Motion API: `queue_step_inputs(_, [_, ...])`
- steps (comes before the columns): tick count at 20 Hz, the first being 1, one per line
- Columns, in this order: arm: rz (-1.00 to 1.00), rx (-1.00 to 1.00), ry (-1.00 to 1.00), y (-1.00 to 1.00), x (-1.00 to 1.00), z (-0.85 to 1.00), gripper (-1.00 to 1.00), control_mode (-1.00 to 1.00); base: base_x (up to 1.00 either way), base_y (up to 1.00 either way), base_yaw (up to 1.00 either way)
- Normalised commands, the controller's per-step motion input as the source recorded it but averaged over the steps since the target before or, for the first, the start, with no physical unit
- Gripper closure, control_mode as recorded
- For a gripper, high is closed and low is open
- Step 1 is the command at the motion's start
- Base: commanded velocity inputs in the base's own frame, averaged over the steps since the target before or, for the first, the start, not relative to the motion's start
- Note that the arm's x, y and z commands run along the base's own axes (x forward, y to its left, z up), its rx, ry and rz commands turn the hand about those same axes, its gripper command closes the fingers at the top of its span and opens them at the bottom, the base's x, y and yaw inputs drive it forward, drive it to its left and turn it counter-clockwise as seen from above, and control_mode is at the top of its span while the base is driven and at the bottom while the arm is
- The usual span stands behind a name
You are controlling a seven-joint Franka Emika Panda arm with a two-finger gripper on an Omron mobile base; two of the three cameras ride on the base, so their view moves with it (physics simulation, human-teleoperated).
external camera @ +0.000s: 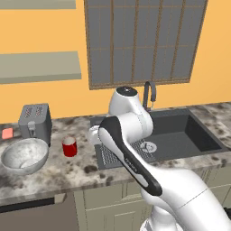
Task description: Pick the mug and place it in the sink. Pick the bowl and place it in the open cabinet and then close the cabinet.
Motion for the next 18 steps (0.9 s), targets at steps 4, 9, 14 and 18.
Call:
queue_step_inputs(4, [0.10, 0.00, 0.01, 0.22, 0.00, -0.12, -1.00, -1.00, 0.00, 0.00, 0.00])
queue_step_inputs(9, [0.12, 0.00, 0.00, 0.15, 0.00, -0.11, -1.00, -1.00, 0.00, 0.00, 0.00])
queue_step_inputs(14, [0.12, 0.00, 0.00, 0.18, 0.04, -0.17, -1.00, -1.00, 0.00, 0.00, 0.00])
queue_step_inputs(18, [0.09, 0.00, 0.00, 0.10, 0.06, -0.16, -1.00, -1.00, 0.00, 0.00, 0.00])
